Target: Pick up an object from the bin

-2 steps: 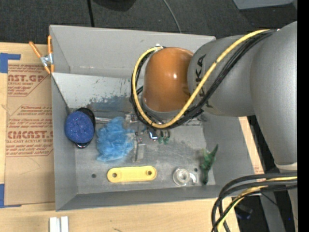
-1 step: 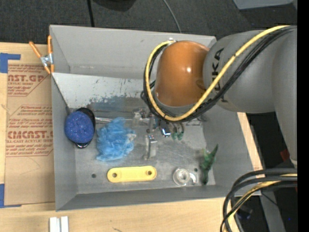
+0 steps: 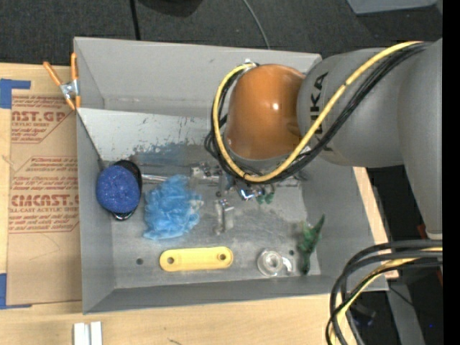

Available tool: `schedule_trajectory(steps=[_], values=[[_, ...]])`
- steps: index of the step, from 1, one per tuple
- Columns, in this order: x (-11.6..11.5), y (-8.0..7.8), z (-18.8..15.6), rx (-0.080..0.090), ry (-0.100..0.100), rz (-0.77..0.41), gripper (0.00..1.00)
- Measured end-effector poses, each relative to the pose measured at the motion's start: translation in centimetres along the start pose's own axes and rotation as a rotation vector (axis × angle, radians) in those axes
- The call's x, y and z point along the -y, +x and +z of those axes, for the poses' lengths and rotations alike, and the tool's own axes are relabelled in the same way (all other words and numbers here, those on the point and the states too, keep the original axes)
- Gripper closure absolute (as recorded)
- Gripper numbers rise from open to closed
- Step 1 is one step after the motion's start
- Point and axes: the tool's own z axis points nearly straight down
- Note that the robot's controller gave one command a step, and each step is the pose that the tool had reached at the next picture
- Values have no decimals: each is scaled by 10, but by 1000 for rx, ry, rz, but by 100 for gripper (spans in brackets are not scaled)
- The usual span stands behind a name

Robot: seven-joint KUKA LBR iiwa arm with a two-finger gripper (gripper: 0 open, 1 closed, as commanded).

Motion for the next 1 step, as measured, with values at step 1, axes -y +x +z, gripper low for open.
schedule_trajectory(steps=[1], values=[[-6, 2, 51, -17, -3, 152, 0]])
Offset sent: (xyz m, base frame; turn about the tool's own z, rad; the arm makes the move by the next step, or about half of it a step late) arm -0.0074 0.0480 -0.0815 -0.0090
